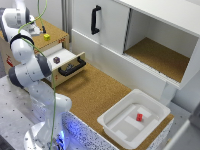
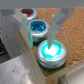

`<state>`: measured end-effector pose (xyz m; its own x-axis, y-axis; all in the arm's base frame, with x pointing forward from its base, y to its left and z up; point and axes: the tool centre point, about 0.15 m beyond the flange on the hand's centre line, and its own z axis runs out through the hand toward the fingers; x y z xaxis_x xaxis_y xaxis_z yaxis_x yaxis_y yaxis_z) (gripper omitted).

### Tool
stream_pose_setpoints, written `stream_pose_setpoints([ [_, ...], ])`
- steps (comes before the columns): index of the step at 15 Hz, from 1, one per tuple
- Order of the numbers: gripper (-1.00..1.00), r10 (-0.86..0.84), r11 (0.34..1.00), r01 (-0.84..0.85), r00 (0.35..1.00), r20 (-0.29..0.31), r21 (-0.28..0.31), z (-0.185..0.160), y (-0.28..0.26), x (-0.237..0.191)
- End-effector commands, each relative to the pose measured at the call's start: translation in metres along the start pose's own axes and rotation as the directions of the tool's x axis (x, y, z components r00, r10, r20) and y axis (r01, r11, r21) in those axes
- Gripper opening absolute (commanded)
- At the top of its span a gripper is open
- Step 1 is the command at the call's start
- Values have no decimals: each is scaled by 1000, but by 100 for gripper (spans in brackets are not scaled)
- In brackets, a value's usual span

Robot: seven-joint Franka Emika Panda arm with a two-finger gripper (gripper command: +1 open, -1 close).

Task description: Turn off the green light

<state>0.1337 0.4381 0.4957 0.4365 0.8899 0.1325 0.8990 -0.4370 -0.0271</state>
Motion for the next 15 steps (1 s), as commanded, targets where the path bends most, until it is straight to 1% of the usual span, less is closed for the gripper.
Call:
stream_pose_setpoints([
  [1,-100,69,997,-66,995,66,-39,29,9,30],
  [6,-100,123,992,-119,989,80,-47,56,27,33],
  [10,-100,105,992,-97,989,104,-77,73,31,31],
  [11,-100,99,993,-90,989,108,-77,69,29,25],
  [12,-100,129,991,-124,988,85,-57,51,30,22],
  [13,-100,157,987,-155,986,50,-42,24,31,20],
  [14,-100,180,984,-179,983,37,-24,8,33,20],
  [15,-100,208,978,-208,978,15,-13,-16,37,18],
])
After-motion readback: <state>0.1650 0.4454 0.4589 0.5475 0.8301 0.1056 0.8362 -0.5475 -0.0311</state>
